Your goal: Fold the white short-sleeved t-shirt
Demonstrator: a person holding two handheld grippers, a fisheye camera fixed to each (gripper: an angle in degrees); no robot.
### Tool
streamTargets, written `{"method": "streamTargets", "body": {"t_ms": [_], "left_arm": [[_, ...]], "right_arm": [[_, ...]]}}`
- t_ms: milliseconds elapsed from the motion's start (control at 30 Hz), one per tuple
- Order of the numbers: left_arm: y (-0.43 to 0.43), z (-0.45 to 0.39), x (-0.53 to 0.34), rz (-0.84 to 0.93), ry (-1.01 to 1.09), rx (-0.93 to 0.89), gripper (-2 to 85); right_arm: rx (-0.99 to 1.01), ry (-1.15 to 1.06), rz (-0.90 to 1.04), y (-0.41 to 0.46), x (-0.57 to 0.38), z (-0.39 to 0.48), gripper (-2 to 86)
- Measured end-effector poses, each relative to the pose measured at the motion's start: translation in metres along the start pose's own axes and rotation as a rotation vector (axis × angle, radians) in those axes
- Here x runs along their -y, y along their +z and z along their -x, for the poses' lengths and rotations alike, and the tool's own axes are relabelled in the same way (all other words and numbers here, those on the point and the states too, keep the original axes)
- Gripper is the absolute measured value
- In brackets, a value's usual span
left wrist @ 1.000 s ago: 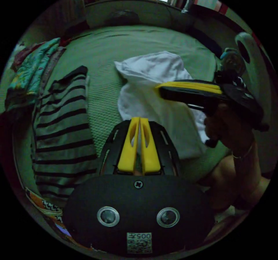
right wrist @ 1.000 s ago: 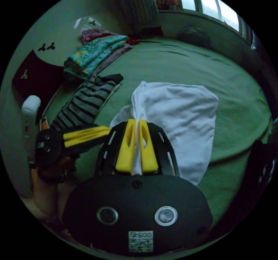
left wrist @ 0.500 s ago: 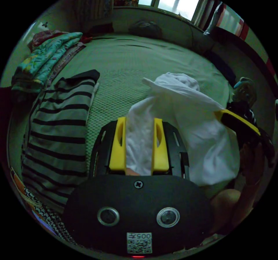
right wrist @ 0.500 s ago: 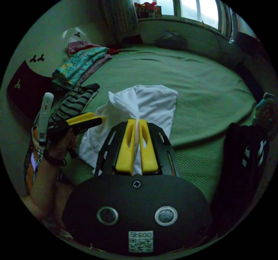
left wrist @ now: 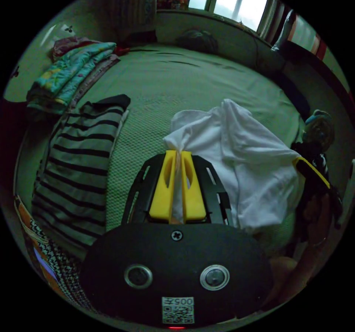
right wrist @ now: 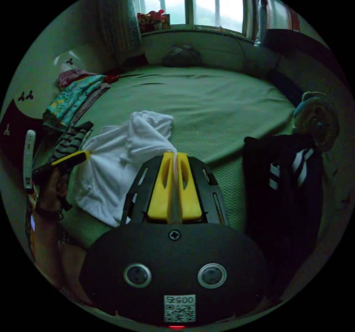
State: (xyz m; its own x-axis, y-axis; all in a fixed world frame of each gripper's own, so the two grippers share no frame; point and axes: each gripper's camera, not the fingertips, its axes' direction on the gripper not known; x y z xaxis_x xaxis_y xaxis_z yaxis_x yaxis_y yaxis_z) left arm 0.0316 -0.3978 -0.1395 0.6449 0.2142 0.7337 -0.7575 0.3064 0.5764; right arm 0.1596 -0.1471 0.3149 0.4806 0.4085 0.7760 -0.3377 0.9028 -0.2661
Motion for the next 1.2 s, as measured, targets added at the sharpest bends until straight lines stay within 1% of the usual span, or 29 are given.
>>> {"method": "streamTargets", "body": {"t_ms": [133,233,333,400,433,467,500,567,633,700,867,967,1033,1100,1200], "left_arm": [[-0.025,0.023,-0.012,-0.069,-0.037,0.137,2.5],[-0.04,0.042,-0.022,-0.096,-0.074,0.204,2.8],[-0.045,0.053,-0.03,-0.106,-0.096,0.222,3.1],[-0.044,0.057,-0.033,-0.104,-0.104,0.187,3.5],[-0.04,0.059,-0.033,-0.073,-0.11,0.16,3.8],[-0.038,0.061,-0.034,-0.047,-0.11,0.149,4.0],[-0.035,0.064,-0.035,-0.012,-0.127,0.143,4.4],[-0.039,0.071,-0.039,0.002,-0.149,0.125,5.5],[-0.052,0.081,-0.047,-0.012,-0.163,0.072,7.1],[-0.06,0.087,-0.055,-0.019,-0.163,0.057,7.6],[-0.07,0.093,-0.083,0.023,-0.135,0.014,8.1],[-0.068,0.093,-0.097,0.06,-0.117,-0.021,8.5],[-0.058,0.092,-0.11,0.12,-0.098,-0.049,9.4],[-0.053,0.091,-0.118,0.165,-0.088,-0.042,9.9],[-0.048,0.088,-0.125,0.166,-0.048,-0.034,10.4]], "right_arm": [[-0.02,0.076,-0.02,-0.009,-0.002,-0.032,-1.4],[-0.091,0.112,-0.013,-0.011,-0.004,-0.051,-1.4],[-0.052,0.178,0.003,-0.007,-0.005,-0.071,-1.3],[-0.04,0.197,0.052,0.002,-0.004,-0.078,-0.8],[-0.044,0.191,0.101,0.01,-0.003,-0.08,0.2],[-0.075,0.189,0.155,0.017,-0.002,-0.083,1.7],[-0.084,0.183,0.177,0.02,-0.002,-0.084,2.6],[-0.072,0.199,0.211,0.019,-0.004,-0.091,5.7],[-0.036,0.191,0.189,0.011,-0.008,-0.096,7.2],[-0.024,0.186,0.165,0.002,-0.013,-0.099,8.0],[-0.009,0.15,0.166,-0.009,-0.033,-0.1,8.9],[0.006,0.127,0.117,-0.027,-0.045,-0.098,9.3],[0.018,0.073,0.104,-0.032,-0.058,-0.093,9.9],[0.006,0.019,0.126,-0.029,-0.069,-0.088,11.1],[-0.063,-0.057,0.177,-0.015,-0.075,-0.077,12.8]]}}
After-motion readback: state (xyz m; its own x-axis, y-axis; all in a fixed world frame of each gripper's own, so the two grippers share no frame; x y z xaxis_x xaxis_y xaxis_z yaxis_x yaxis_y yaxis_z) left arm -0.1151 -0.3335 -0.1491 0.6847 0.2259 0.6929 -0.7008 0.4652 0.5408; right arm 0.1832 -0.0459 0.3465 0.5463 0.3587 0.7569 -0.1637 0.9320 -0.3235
